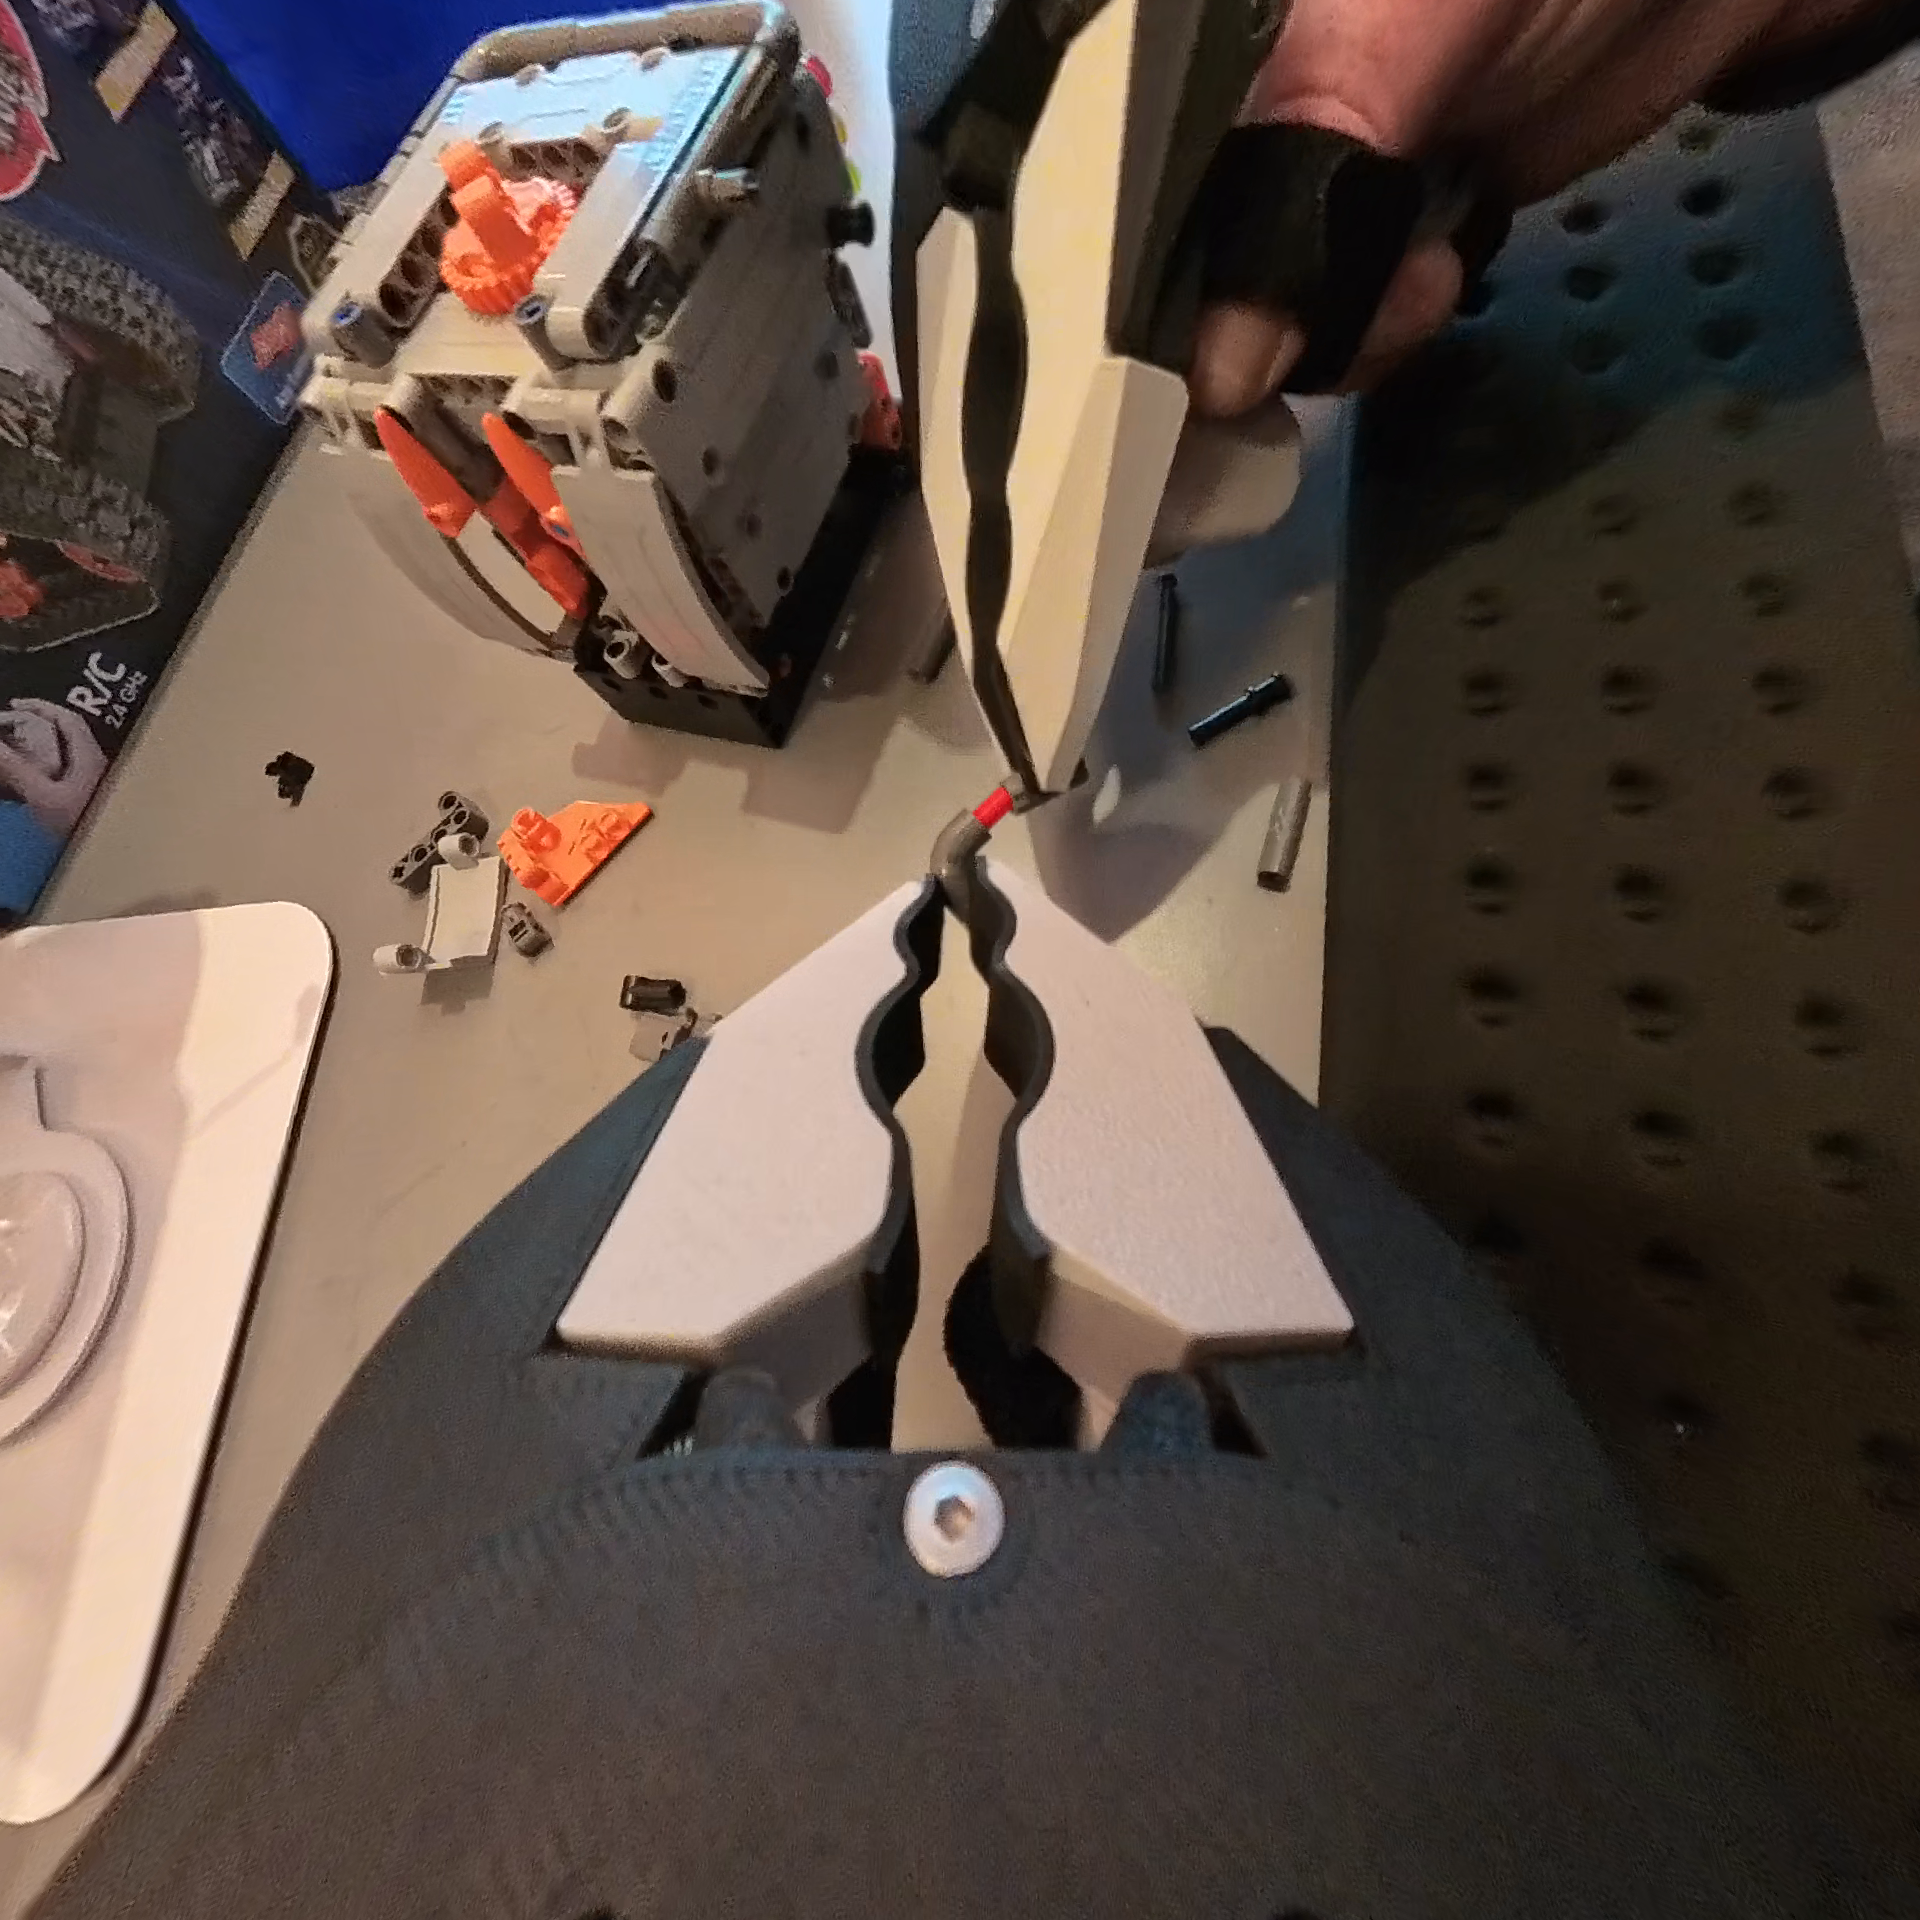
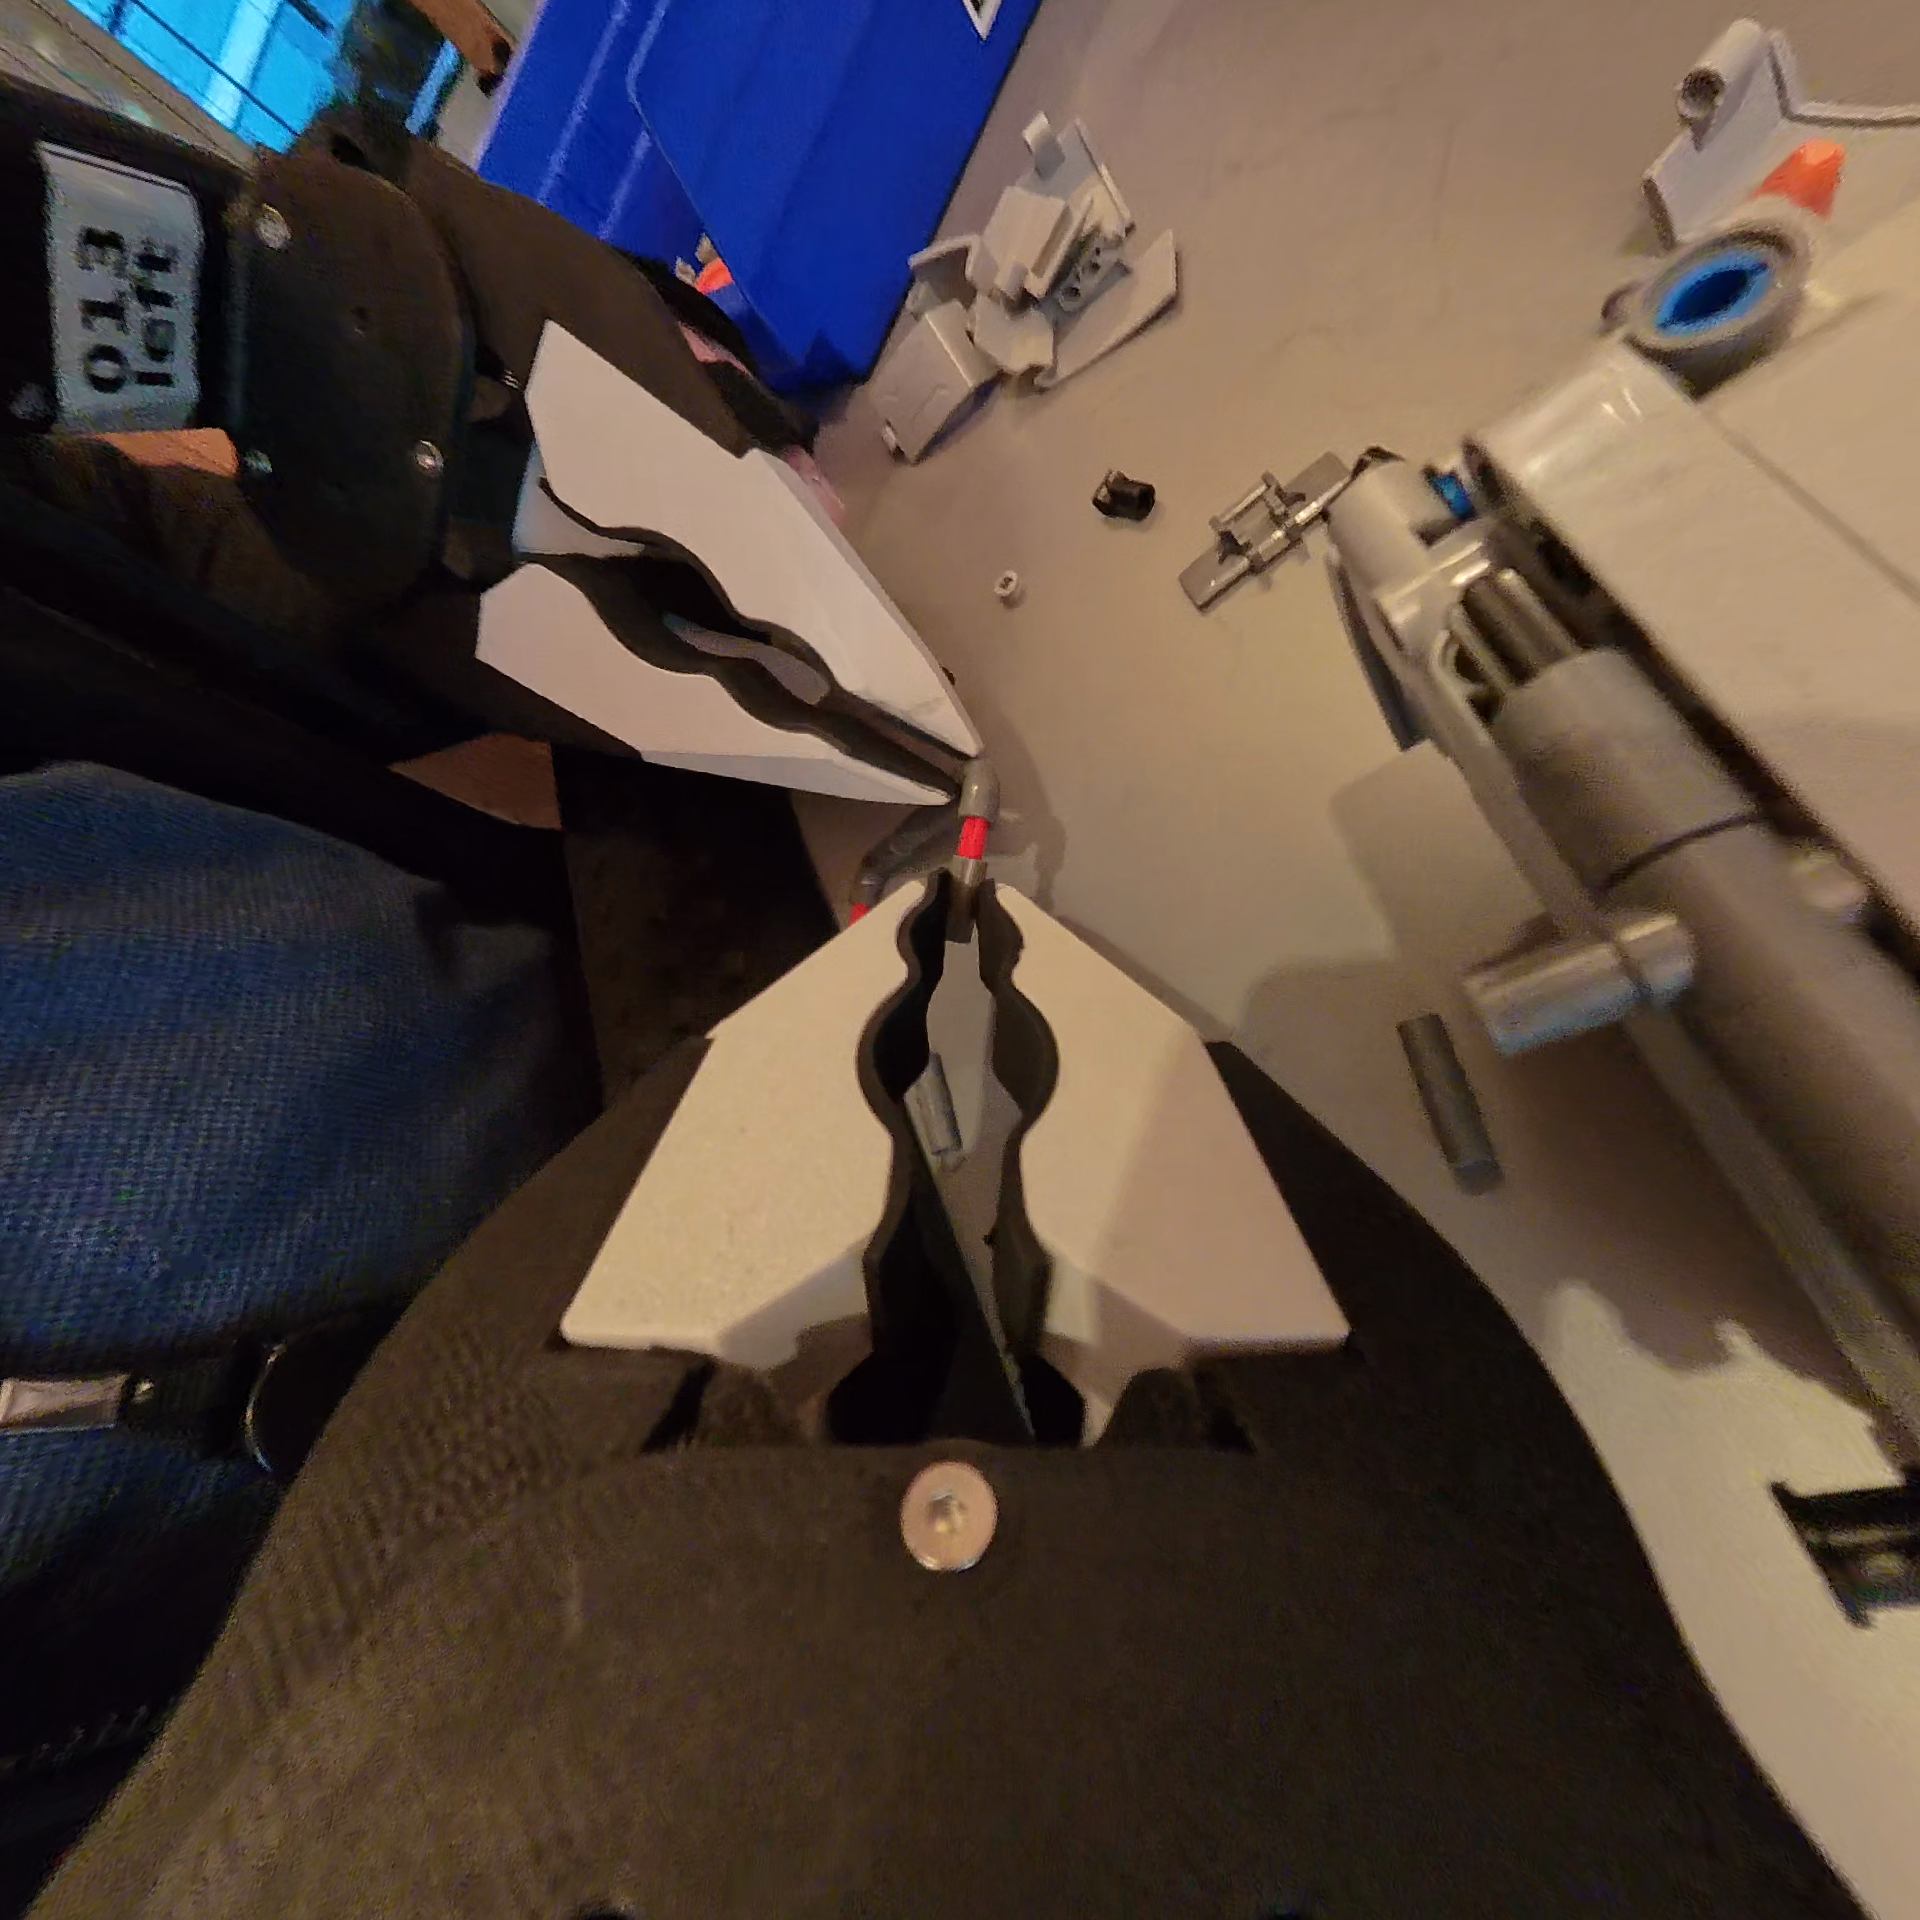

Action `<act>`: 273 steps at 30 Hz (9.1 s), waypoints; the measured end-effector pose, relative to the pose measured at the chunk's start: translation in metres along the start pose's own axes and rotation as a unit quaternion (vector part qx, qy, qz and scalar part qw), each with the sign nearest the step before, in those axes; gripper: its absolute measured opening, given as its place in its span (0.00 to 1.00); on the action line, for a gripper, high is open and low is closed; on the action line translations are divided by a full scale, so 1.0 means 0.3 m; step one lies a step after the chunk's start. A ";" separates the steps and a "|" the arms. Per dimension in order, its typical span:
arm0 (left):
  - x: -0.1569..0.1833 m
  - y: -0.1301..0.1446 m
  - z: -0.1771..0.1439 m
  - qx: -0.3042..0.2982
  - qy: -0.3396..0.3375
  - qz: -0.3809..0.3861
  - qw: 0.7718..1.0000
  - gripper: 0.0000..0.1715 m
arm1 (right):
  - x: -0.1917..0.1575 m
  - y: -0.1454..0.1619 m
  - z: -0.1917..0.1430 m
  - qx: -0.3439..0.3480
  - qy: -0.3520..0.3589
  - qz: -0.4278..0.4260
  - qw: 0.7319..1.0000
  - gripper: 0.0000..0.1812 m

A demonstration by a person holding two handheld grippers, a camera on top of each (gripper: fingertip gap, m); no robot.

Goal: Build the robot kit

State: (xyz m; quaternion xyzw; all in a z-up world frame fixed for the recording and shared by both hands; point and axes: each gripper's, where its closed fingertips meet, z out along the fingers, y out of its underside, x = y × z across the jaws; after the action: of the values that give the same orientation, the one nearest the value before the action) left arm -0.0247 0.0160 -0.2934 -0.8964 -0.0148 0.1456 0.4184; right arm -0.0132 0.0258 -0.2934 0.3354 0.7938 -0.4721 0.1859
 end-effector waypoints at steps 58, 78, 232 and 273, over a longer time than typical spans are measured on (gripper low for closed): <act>0.009 0.138 0.064 -0.233 0.300 0.132 0.916 0.15 | -0.005 0.060 -0.044 -0.009 0.040 -0.080 0.996 0.02; -0.018 0.139 0.058 -0.197 0.089 -0.247 0.944 0.14 | 0.113 0.065 0.016 -0.066 0.177 -0.122 0.974 0.02; 0.150 0.085 0.072 -0.117 0.104 -0.072 0.985 0.04 | 0.051 0.152 0.034 -0.152 0.083 -0.336 0.926 0.02; 0.165 0.084 0.060 -0.048 0.158 -0.042 0.985 0.03 | 0.017 0.155 0.065 -0.165 -0.003 -0.309 0.936 0.02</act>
State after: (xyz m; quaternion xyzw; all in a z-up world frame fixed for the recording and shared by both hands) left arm 0.0154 0.0205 -0.3357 -0.9256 0.0071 -0.0169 0.3779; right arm 0.0156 0.0260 -0.3350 0.0366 0.9245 -0.3696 0.0853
